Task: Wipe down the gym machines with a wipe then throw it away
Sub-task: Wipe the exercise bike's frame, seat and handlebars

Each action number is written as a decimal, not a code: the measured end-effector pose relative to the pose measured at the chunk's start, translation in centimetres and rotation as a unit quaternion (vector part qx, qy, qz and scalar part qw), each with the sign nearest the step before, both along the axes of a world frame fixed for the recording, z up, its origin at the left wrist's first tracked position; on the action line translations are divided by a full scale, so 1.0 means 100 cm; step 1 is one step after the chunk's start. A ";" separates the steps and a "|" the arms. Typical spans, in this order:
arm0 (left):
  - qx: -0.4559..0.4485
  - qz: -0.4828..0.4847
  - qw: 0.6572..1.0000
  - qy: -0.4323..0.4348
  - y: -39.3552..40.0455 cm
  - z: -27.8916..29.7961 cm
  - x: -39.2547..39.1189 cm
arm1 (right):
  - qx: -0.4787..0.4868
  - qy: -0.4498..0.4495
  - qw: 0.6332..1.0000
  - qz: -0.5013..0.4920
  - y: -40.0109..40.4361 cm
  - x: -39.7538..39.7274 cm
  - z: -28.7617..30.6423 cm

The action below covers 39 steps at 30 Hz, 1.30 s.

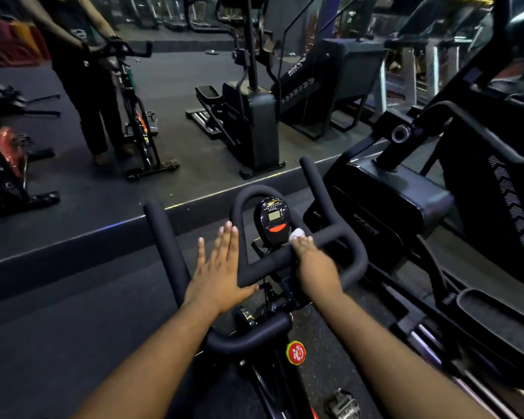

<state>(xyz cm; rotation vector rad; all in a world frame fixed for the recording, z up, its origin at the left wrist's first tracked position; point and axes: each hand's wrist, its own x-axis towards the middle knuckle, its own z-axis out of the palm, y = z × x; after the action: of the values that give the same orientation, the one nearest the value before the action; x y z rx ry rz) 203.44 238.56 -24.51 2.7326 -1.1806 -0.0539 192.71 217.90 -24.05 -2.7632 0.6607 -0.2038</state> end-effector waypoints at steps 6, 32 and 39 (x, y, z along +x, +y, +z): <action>-0.012 -0.016 1.000 0.022 0.001 0.000 0.004 | 0.041 -0.048 0.997 -0.044 0.055 -0.004 0.005; 0.051 -0.238 0.963 -0.117 0.014 -0.014 0.001 | -0.063 0.008 0.998 -0.011 0.063 -0.077 -0.004; 0.060 -0.235 0.962 -0.122 0.013 -0.015 0.000 | -0.028 0.045 0.999 0.009 0.053 -0.095 -0.031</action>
<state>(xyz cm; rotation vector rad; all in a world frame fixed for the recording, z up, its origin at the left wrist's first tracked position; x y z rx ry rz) 203.41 239.89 -26.02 2.5417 -1.9337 0.1633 183.26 223.19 -27.16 -2.8459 0.6608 -0.0957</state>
